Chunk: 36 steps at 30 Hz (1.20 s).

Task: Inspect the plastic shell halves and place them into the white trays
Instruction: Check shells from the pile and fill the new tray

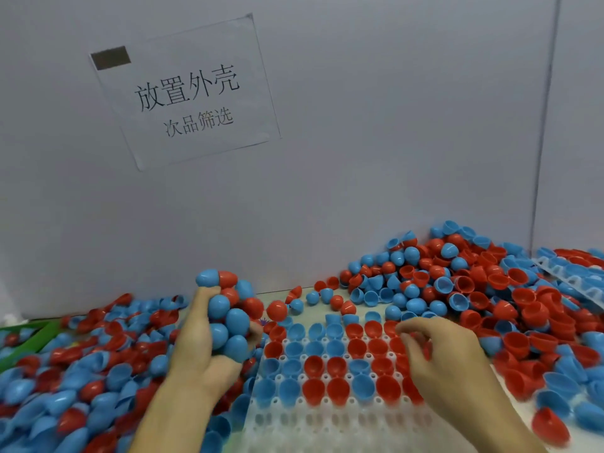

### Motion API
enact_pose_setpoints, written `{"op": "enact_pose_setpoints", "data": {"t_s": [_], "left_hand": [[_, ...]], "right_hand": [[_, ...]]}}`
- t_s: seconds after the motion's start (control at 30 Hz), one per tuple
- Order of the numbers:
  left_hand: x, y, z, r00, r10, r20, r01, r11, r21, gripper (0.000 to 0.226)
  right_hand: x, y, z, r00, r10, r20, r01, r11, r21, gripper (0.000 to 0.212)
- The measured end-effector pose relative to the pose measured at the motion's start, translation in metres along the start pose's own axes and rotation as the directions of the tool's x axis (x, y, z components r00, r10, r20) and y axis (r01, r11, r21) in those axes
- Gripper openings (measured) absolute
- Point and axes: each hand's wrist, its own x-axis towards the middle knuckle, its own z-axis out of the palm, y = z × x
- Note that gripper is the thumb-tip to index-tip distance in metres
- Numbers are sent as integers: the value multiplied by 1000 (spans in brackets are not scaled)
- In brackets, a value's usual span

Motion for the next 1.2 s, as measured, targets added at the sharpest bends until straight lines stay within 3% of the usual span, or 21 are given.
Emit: {"op": "enact_pose_setpoints", "data": {"t_s": [0.1,0.23,0.37,0.57,0.7,0.87,1.0,1.1,1.2], "left_hand": [[-36,-23,4,998,-67,18,68,997,-44,17],[-50,-34,4,992,-108,68,114,990,-89,22],[-48,-34,-4,983,-116,141,127,989,-72,27],[-49,-36,-12,988,-44,145,48,999,-25,59],[-47,-40,-15,994,-6,108,7,1000,-13,38],[-41,-41,-19,998,-7,61,8,1000,-22,41],[-42,-45,-17,996,-51,70,54,998,-41,17],[-44,-46,-16,991,-80,109,85,995,-43,15],[-44,-47,-16,990,-86,115,92,994,-52,16]], "right_hand": [[-9,-28,16,992,-119,48,106,970,217,17],[-25,-60,36,941,-217,260,80,889,451,12],[-28,-66,45,965,-206,161,99,859,503,18],[-31,-73,44,990,-109,91,35,807,589,30],[-34,-76,43,993,-118,29,78,803,591,35],[-32,-72,40,989,-144,21,101,785,611,43],[-34,-75,38,969,-237,68,115,680,724,40],[-36,-80,39,955,-290,53,142,609,781,31],[-37,-83,43,962,-273,-4,197,683,703,31]]}}
